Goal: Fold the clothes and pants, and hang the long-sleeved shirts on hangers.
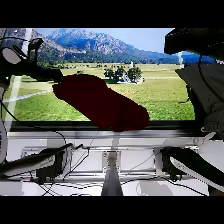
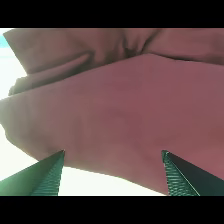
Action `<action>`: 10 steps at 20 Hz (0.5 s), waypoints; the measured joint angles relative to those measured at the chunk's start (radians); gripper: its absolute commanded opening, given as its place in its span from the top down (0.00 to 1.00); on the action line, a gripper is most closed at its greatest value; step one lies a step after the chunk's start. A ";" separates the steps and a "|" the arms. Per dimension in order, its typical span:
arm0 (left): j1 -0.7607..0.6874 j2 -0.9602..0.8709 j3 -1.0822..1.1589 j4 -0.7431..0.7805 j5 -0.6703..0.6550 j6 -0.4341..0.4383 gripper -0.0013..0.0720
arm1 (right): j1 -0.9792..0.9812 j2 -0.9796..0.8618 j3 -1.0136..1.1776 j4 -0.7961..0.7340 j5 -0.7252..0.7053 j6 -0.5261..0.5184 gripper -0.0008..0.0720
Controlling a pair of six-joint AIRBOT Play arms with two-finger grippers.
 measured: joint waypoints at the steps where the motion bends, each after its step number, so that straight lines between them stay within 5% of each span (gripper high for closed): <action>1: 0.001 0.003 0.000 -0.019 -0.001 0.000 0.03 | 0.000 0.000 0.000 0.000 0.000 0.000 0.96; 2: 0.001 0.011 0.001 -0.042 -0.003 0.000 0.08 | 0.000 0.000 0.000 0.000 0.000 0.000 0.96; 4: 0.001 0.043 0.010 -0.084 -0.006 -0.001 0.39 | 0.000 0.000 0.000 0.000 0.000 0.000 0.96; 6: 0.001 0.097 0.028 -0.110 -0.008 -0.001 0.45 | 0.000 0.000 0.000 0.000 -0.003 0.000 0.96; 9: 0.001 0.211 0.053 -0.129 -0.010 -0.001 0.70 | -0.001 0.000 0.000 -0.030 -0.043 -0.015 0.97; 10: 0.001 0.257 0.058 -0.130 -0.013 0.000 0.70 | -0.009 -0.003 0.000 -0.065 -0.047 -0.040 0.97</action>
